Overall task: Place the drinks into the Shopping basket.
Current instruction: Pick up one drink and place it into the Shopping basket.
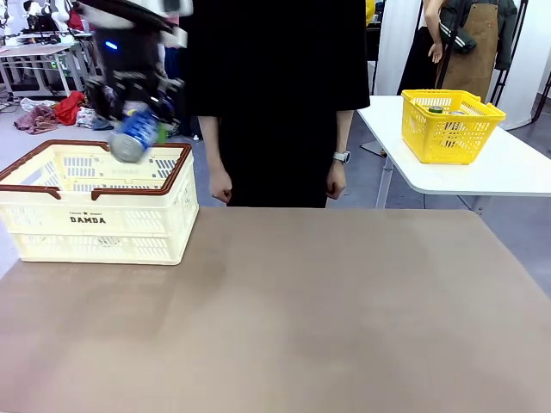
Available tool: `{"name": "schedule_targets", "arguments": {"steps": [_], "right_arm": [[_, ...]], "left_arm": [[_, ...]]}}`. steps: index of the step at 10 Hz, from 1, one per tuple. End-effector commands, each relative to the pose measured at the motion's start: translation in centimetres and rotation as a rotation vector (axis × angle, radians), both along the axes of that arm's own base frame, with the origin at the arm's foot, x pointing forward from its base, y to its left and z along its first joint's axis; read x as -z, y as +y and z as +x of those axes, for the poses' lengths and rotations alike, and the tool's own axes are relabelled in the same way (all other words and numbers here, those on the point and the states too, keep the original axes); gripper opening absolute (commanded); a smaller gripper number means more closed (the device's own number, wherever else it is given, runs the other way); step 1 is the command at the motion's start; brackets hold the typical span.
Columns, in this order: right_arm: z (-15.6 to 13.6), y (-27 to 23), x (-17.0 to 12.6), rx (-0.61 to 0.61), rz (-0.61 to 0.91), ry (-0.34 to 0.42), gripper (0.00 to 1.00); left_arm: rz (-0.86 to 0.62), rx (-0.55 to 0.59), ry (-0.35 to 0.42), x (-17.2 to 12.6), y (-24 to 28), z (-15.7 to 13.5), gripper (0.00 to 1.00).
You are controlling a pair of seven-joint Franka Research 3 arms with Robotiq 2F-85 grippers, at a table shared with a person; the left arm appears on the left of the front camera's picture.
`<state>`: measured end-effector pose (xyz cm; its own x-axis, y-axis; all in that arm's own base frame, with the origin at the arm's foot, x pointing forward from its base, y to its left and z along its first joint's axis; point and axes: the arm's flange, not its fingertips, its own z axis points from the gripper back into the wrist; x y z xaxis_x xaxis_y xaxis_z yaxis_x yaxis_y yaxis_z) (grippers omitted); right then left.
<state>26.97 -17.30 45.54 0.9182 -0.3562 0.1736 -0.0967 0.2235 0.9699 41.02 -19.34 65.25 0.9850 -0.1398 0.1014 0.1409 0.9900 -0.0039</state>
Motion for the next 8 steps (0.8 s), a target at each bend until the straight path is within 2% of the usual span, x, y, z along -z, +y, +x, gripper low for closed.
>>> {"name": "schedule_targets", "arguments": {"steps": [1,2,4,6,7,8], "right_arm": [[0.2,0.0,-0.3,0.003,0.014,-0.022,1.00],[0.2,0.0,-0.3,0.003,0.014,-0.022,1.00],[0.2,0.0,-0.3,0.003,0.014,-0.022,1.00],[0.2,0.0,-0.3,0.003,0.014,-0.022,1.00],[0.2,0.0,-0.3,0.003,0.014,-0.022,1.00],[0.2,0.0,-0.3,0.003,0.014,-0.022,1.00]], "left_arm": [[-0.038,-0.087,-0.117,0.1,5.0,0.4,0.00],[-0.033,-0.174,-0.134,1.6,6.9,1.4,0.00],[-0.068,-0.203,-0.127,4.8,8.6,3.1,0.00],[-0.109,-0.255,-0.107,6.0,9.7,4.3,0.00],[-0.181,-0.371,-0.040,5.6,9.7,4.7,0.00],[-0.066,-0.219,-0.095,6.7,9.8,4.6,0.00]]}}
